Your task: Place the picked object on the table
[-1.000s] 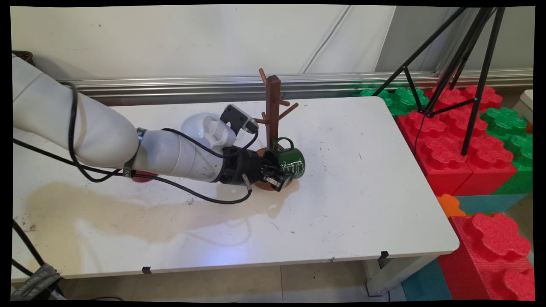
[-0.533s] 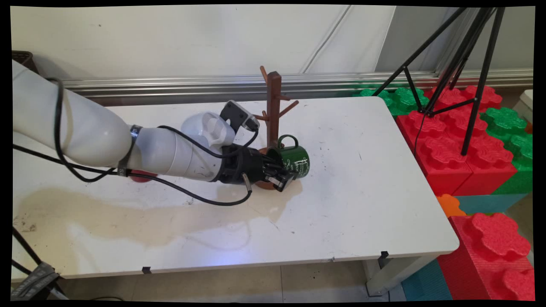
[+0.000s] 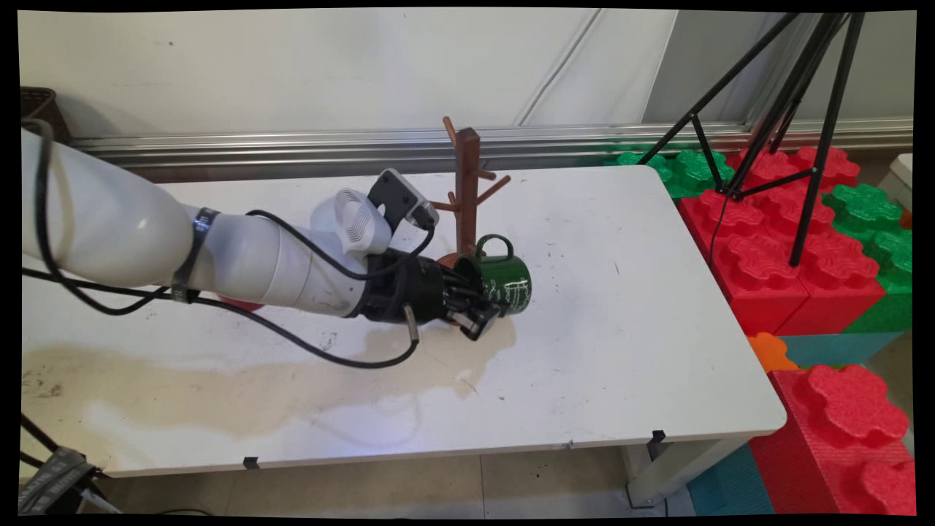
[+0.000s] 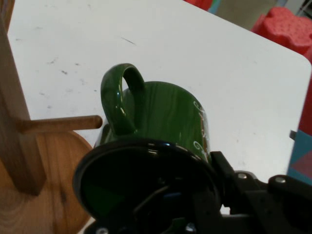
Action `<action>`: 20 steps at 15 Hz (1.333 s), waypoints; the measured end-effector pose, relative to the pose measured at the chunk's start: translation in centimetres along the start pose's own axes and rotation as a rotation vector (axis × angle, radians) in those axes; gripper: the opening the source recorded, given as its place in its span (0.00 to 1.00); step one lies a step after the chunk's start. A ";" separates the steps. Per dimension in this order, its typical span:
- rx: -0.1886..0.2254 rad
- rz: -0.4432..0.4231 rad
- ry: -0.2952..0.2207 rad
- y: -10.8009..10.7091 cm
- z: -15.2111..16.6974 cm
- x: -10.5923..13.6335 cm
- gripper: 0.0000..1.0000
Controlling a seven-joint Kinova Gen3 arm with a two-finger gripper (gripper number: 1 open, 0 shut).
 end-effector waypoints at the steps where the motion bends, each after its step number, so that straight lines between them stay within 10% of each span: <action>1: -0.007 0.007 -0.007 0.3 -0.3 0.0 0.00; 11: -0.028 0.038 -0.131 2.9 -4.1 1.2 0.00; 20: 0.027 0.098 -0.325 0.4 -9.4 1.9 0.00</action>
